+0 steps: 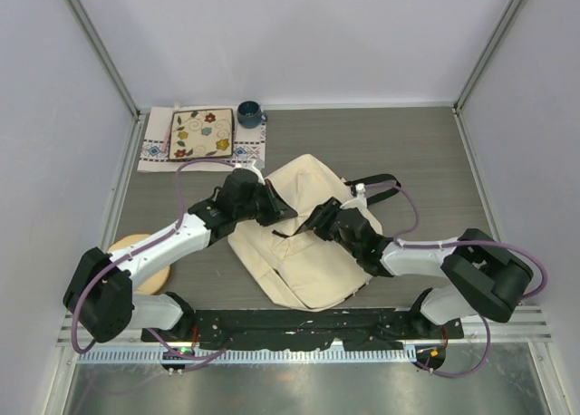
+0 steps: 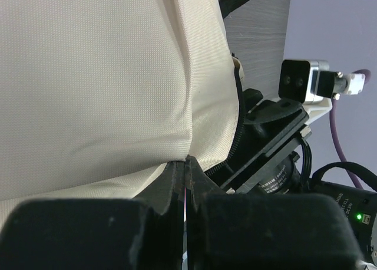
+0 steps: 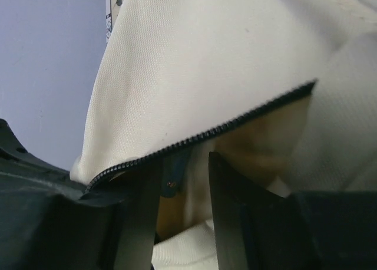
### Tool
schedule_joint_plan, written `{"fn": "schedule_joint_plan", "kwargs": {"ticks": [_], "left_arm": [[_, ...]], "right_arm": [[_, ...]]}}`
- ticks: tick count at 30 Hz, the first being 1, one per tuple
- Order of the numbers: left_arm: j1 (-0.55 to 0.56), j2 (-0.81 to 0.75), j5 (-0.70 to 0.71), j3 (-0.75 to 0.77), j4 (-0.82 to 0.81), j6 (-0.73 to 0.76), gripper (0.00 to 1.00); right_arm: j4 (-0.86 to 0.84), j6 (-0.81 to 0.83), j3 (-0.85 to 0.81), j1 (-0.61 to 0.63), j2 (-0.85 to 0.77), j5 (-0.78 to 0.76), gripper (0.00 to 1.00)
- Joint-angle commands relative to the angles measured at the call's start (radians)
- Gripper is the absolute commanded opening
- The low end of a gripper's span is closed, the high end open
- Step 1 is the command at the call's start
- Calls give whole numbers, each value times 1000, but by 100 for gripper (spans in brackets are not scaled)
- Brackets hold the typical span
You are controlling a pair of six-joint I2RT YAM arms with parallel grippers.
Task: Pack the student bag
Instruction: Place the personal item in the student bag.
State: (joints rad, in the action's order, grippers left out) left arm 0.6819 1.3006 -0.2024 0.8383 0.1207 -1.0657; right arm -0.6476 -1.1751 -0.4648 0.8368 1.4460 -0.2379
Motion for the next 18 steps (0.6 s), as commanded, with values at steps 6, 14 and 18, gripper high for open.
{"fn": "schedule_joint_plan", "kwargs": {"ticks": [6, 14, 18], "left_arm": [[-8, 2, -29, -34, -65, -8, 7], [-10, 22, -54, -24, -66, -5, 13], [-10, -6, -39, -50, -44, 9, 42]], "right_arm": [[250, 133, 115, 5, -364, -81, 54], [532, 170, 124, 5, -608, -109, 54], [716, 232, 86, 5, -800, -197, 55]]}}
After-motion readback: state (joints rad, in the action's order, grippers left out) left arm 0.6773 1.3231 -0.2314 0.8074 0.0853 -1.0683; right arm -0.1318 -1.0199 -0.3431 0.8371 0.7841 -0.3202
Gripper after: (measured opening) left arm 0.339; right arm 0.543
